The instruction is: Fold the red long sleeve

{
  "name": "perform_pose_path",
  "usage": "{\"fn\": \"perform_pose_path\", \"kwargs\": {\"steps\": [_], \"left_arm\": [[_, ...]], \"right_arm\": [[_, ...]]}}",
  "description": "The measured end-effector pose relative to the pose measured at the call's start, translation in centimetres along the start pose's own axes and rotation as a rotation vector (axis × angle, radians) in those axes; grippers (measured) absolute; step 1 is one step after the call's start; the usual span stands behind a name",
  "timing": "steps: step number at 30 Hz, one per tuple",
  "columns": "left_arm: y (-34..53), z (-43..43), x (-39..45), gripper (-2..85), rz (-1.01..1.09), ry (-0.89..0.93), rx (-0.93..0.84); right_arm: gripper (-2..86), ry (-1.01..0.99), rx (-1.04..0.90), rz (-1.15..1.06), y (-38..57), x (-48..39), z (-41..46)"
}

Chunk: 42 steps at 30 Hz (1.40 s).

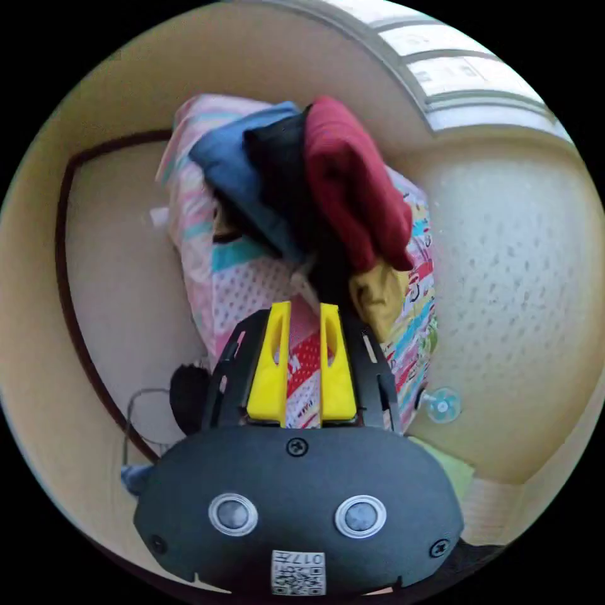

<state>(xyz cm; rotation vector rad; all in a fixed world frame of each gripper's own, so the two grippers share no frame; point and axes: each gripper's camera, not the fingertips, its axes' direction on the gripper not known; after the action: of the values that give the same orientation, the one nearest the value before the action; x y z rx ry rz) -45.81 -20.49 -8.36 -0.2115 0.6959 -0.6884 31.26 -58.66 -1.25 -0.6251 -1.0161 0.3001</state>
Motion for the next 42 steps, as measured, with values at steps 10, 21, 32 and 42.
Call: {"fn": "perform_pose_path", "kwargs": {"steps": [10, 21, 32, 42], "left_arm": [[-14.3, 6.8, -0.9, 7.9, 0.046, -0.209, -0.110], [-13.2, 6.4, -2.2, 11.3, 0.001, -0.138, 0.012], [-24.4, 24.9, 3.2, 19.2, 0.368, -0.269, -0.318], [-26.6, 21.7, -7.2, 4.1, 0.404, 0.189, -0.101]], "right_arm": [[0.3, -0.045, 0.062, 0.062, 9.9, -5.8, 2.7], [0.3, -0.075, 0.145, 0.141, 17.5, -3.6, 2.9], [0.3, -0.257, 0.226, 0.093, 15.0, -9.4, 8.6], [0.3, -0.589, 0.500, -0.155, 21.4, -12.8, 5.8]]}}
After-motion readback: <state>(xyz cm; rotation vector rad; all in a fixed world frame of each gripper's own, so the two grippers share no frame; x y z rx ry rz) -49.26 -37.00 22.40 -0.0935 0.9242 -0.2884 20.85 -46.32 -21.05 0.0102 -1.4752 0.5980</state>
